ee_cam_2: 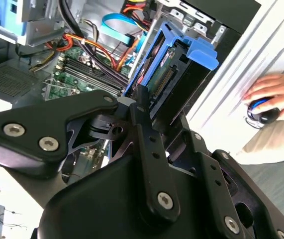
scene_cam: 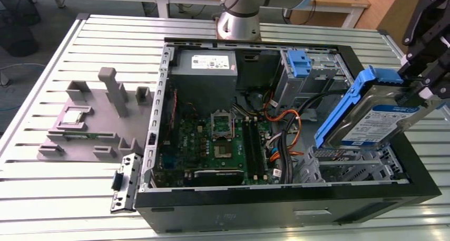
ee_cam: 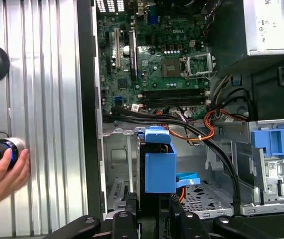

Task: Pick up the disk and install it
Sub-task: 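Insert the disk into the insertion slot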

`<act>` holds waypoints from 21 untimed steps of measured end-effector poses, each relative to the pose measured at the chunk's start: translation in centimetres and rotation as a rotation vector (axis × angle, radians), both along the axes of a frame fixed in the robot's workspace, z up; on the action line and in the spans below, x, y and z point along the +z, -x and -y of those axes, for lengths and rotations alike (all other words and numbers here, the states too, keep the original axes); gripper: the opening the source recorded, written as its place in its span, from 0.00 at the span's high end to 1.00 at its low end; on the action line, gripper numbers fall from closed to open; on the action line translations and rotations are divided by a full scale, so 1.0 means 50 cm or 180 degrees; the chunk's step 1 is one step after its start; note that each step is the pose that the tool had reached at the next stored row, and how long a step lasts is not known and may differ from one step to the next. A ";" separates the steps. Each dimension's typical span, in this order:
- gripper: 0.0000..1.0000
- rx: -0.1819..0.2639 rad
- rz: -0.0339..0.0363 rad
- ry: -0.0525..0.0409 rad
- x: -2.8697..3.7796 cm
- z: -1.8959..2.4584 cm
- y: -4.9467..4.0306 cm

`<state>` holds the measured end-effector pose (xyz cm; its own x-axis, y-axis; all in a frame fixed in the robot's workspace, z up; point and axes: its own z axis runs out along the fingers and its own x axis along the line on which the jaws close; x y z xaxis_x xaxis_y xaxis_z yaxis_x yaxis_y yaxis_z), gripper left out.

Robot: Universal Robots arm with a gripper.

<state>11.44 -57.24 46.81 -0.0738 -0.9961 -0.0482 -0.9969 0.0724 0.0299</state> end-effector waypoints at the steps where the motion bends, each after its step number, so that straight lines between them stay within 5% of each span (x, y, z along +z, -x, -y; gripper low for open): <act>1: 0.65 0.0000 0.0000 -0.0001 0.000 0.0007 0.000; 8: 0.65 0.0000 0.0000 -0.0015 -0.003 0.0130 0.000; 21: 0.65 -0.0001 0.0000 -0.0034 -0.022 0.0136 -0.013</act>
